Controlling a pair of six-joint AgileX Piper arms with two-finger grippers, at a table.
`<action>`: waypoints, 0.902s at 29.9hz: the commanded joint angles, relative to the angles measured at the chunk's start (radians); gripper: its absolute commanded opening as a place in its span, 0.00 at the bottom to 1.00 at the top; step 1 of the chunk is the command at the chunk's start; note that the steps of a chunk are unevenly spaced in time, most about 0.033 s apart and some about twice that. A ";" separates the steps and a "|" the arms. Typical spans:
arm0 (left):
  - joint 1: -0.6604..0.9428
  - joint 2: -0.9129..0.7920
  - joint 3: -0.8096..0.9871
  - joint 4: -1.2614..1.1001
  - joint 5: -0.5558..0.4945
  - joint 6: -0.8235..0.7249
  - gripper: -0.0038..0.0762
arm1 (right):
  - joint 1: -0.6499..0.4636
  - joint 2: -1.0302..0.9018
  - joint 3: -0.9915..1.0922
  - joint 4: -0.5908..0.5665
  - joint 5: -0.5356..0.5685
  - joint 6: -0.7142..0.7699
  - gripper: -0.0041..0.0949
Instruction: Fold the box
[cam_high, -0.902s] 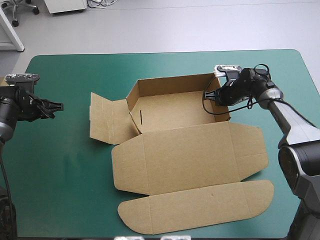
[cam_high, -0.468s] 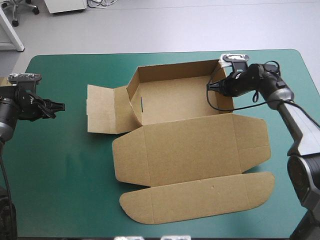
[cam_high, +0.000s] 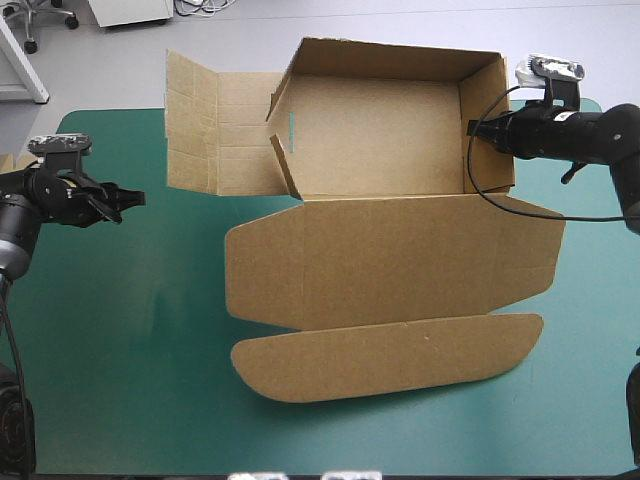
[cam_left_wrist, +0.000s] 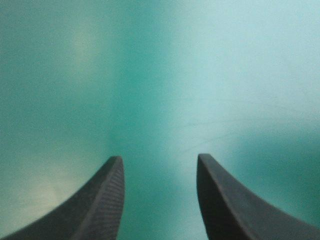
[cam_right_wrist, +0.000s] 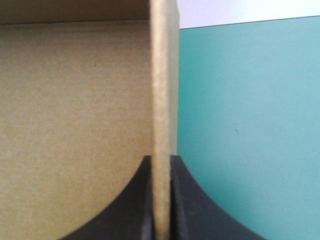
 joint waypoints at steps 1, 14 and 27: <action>0.003 0.014 -0.026 -0.256 -0.072 0.128 0.46 | -0.015 -0.073 -0.034 0.091 0.010 -0.028 0.02; 0.003 0.157 -0.026 -1.106 0.188 0.621 0.45 | -0.017 -0.072 -0.032 0.098 0.038 -0.039 0.02; -0.102 0.165 -0.026 -1.555 0.491 0.745 0.37 | -0.017 -0.072 -0.031 0.072 -0.004 -0.044 0.02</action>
